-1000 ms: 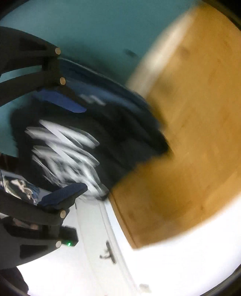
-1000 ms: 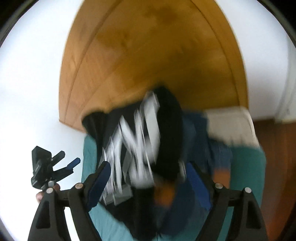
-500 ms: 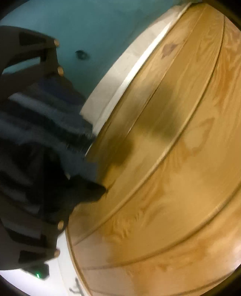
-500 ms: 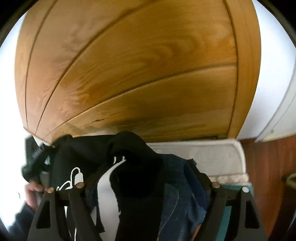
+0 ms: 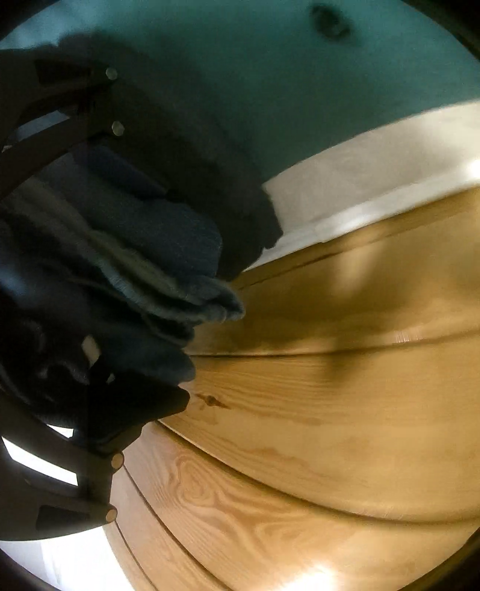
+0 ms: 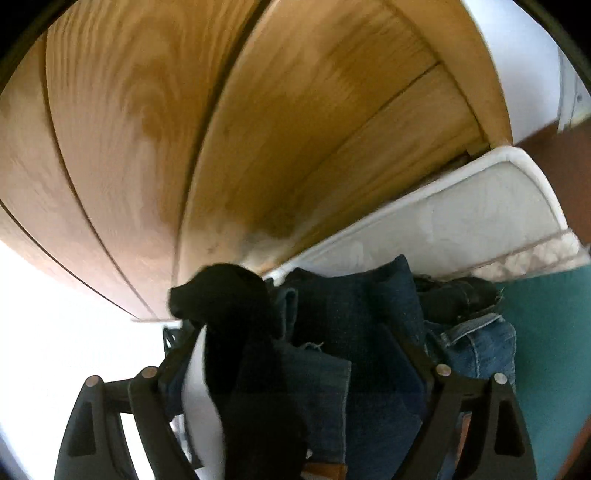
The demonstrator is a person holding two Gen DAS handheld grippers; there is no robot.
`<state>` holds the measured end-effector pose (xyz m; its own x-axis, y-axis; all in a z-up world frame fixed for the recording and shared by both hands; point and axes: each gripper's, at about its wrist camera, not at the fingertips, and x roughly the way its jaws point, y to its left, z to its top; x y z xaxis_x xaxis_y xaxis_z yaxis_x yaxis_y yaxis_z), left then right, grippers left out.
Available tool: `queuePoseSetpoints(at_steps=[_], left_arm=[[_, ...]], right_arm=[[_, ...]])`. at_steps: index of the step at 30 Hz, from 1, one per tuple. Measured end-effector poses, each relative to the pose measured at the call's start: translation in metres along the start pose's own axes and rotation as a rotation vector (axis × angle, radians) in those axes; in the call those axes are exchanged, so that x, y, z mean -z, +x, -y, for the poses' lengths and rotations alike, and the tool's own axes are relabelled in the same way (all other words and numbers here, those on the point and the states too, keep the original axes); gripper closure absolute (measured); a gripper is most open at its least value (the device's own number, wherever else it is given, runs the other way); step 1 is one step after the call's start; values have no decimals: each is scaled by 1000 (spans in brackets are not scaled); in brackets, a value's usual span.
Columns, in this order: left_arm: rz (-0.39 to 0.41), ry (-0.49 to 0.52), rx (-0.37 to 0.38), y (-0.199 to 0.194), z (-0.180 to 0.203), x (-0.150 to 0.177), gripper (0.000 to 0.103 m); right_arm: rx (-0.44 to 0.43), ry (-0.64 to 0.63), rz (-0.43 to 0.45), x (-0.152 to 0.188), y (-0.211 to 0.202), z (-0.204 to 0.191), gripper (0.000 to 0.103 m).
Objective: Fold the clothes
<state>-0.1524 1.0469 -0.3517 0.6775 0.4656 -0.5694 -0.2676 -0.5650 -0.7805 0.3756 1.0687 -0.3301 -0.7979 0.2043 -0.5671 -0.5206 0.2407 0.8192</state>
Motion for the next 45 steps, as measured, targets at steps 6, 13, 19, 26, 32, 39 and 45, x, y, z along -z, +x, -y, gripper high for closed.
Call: queuePoseSetpoints(at_steps=[6,13,19,26,32,39,45], left_arm=[[240,250,-75,-125,78,95,0],[528,582,-608,-212,137,370,0],[483,659,-700,-290,110,568,0],[430,826,-759,-322,89,751,0],[467,926,-818,-342,90,848,0],[526,977,-840,-365,100,904,0],[541,1017,-866,-369,102,925,0]], right_arm=[[183,-245,198,90,-95,-63,0],[486,-538,283,247,-180,-136,0],[689,-598,247,433,-264,-176,0],[788,-666,395,608,-347,-188,0],[798,-702,458,688,-407,-184,0],[764,-693,488,715,-436,-180,0],[745,-677,492,722,-446,-179,0]])
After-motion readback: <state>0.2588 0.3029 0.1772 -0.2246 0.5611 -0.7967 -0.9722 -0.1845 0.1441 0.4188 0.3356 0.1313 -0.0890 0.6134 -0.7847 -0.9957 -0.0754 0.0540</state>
